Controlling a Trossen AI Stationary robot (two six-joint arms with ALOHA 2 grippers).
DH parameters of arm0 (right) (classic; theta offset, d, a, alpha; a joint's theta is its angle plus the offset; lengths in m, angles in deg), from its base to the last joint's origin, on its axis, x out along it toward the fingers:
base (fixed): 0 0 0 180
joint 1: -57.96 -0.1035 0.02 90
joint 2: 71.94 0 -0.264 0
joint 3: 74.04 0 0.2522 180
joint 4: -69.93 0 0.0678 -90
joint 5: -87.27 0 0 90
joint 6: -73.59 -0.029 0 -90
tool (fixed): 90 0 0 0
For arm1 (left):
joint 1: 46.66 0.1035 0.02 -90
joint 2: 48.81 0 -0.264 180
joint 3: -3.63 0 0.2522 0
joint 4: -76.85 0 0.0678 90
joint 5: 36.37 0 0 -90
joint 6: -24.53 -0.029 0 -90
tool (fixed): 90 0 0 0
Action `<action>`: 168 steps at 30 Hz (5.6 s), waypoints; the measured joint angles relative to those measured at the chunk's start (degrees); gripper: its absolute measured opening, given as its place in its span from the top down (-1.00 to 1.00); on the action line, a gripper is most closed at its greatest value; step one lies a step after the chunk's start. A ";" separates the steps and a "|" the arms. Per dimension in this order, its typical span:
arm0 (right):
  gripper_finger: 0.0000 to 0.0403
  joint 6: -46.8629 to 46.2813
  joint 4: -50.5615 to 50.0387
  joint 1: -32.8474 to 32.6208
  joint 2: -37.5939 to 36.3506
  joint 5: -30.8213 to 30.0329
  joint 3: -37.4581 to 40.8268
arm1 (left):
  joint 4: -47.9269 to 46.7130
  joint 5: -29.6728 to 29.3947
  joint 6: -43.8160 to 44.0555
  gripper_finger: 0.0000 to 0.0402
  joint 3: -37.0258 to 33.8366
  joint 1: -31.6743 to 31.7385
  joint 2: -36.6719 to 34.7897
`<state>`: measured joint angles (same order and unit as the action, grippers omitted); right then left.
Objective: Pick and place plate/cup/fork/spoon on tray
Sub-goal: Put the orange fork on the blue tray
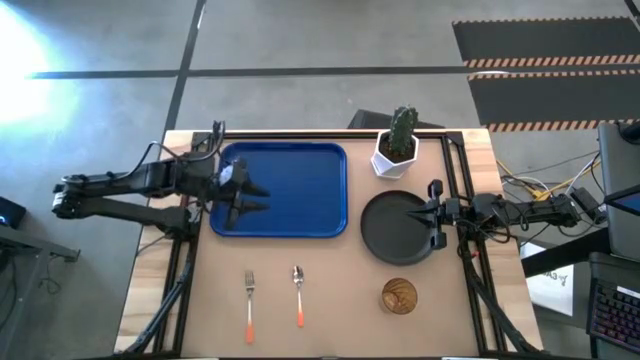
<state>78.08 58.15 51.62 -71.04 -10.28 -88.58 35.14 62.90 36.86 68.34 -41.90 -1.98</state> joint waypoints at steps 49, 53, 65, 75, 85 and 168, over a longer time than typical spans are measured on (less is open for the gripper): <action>0.96 0.00 0.00 0.00 0.02 0.00 0.00 | -19.04 -12.43 48.86 0.66 -3.16 -25.05 22.29; 0.96 0.00 0.00 0.00 0.02 0.00 0.00 | -18.88 -5.69 48.92 0.66 -5.53 -23.82 23.54; 0.96 0.00 0.00 -0.01 0.02 0.00 0.01 | -15.31 10.87 55.89 0.66 -4.09 -25.67 28.76; 0.96 0.00 0.00 0.01 0.05 0.00 0.00 | -9.43 7.45 62.26 0.66 -4.25 -27.29 27.78; 0.96 0.00 0.00 0.00 0.36 0.00 0.01 | -7.03 -13.72 61.93 0.80 0.60 -35.54 27.26; 0.96 0.00 0.00 -0.01 0.37 0.00 0.01 | -16.54 7.59 88.28 0.23 10.30 -43.04 48.43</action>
<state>78.08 58.15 51.62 -70.66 -10.28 -88.57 18.60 70.49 125.14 78.64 -84.94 46.44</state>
